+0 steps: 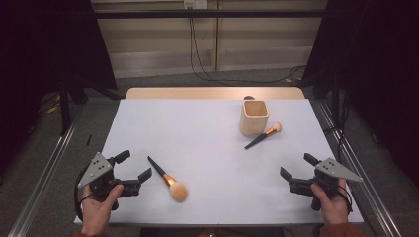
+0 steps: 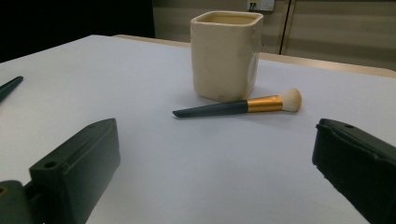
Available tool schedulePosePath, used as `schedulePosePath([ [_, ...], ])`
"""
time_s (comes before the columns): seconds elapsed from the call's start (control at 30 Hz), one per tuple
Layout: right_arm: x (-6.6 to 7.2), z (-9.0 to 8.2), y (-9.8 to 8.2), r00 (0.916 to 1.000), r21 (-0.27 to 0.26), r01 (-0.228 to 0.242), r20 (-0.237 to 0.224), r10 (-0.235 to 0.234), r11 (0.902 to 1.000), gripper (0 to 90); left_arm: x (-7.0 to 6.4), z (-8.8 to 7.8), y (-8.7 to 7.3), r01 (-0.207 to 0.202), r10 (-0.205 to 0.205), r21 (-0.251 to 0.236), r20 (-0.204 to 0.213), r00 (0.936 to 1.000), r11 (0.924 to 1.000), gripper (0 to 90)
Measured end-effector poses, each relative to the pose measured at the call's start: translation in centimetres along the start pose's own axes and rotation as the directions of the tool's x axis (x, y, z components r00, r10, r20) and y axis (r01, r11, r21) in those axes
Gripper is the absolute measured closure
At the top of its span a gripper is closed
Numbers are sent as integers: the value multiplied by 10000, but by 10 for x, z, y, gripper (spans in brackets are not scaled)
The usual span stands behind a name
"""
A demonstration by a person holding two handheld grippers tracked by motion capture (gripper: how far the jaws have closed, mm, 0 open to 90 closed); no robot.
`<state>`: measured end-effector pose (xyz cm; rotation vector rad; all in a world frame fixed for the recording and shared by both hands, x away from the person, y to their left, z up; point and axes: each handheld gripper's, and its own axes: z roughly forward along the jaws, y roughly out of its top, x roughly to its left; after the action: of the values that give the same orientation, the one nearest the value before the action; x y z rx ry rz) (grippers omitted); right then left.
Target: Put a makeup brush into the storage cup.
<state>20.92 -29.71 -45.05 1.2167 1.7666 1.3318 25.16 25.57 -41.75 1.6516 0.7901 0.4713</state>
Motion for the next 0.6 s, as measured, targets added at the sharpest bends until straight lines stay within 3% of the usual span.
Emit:
schedulePosePath([
  [0.03,0,0,0,10000,3,4,-6,-4,10000,4,0,1,0,160,-160,-71,-57,9999,9998,41],
  [0.17,0,1,0,10000,37,-89,-1,89,10000,0,1,4,3,61,-62,-70,-137,9999,10000,49],
  [0.6,0,3,0,9999,90,-55,-109,56,9999,0,2,29,13,-288,284,152,249,9993,9995,32],
])
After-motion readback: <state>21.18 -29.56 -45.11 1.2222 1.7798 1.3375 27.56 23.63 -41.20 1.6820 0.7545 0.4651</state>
